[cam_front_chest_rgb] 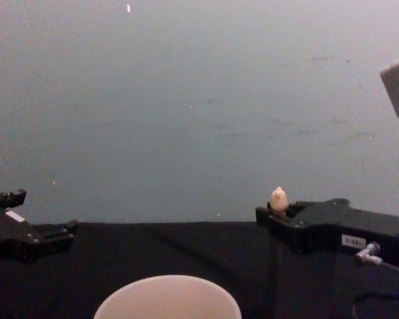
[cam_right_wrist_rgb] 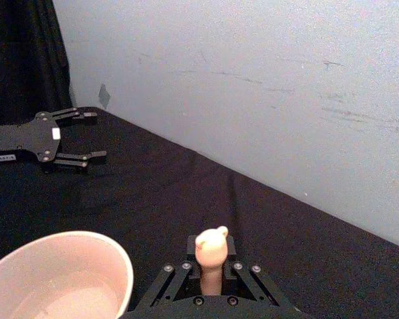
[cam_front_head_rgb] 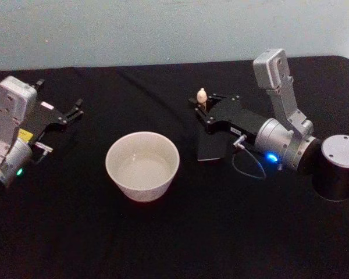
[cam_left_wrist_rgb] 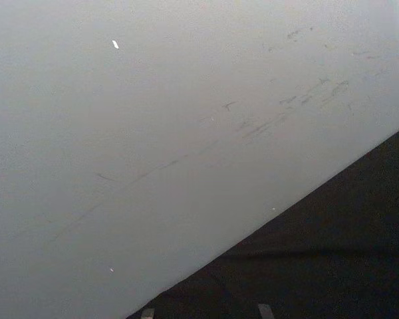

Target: Pick up the stirring spoon with one hand, stir inside the cup, then place it back in its original position.

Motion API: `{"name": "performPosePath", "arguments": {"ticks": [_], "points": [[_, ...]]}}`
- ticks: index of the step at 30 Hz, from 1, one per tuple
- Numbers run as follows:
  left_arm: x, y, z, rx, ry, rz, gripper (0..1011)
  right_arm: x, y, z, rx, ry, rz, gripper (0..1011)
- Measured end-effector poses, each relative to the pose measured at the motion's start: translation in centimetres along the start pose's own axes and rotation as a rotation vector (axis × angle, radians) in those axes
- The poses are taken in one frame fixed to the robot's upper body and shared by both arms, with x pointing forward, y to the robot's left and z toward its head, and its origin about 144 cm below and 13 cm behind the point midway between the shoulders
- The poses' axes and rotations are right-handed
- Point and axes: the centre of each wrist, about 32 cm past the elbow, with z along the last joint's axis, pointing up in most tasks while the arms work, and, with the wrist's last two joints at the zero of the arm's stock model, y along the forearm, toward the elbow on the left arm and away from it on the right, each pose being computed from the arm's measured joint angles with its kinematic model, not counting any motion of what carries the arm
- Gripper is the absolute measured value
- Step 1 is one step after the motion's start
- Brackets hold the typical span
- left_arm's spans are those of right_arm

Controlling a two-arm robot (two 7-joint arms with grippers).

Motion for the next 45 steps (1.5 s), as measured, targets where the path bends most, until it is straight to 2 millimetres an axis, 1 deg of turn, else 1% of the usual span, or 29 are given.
{"name": "performPosePath", "arguments": {"ticks": [1,4,13,21,26,35,45], "points": [[0.0,0.0,0.0,0.000,0.000,0.000,1001,0.0,0.0,0.0,0.000,0.000,0.000,181],[0.0,0.0,0.0,0.000,0.000,0.000,1002,0.0,0.0,0.0,0.000,0.000,0.000,169],[0.0,0.0,0.0,0.000,0.000,0.000,1001,0.0,0.0,0.0,0.004,0.000,-0.001,170],[0.0,0.0,0.0,0.000,0.000,0.000,1001,0.2,-0.6,0.5,0.041,-0.011,-0.012,170],[0.0,0.0,0.0,0.000,0.000,0.000,1001,0.3,-1.0,1.2,0.067,-0.015,-0.018,170],[0.0,0.0,0.0,0.000,0.000,0.000,1001,0.5,-2.1,3.0,0.142,-0.022,-0.021,170],[0.0,0.0,0.0,0.000,0.000,0.000,1001,0.5,-2.7,4.5,0.203,-0.046,-0.019,170]]}}
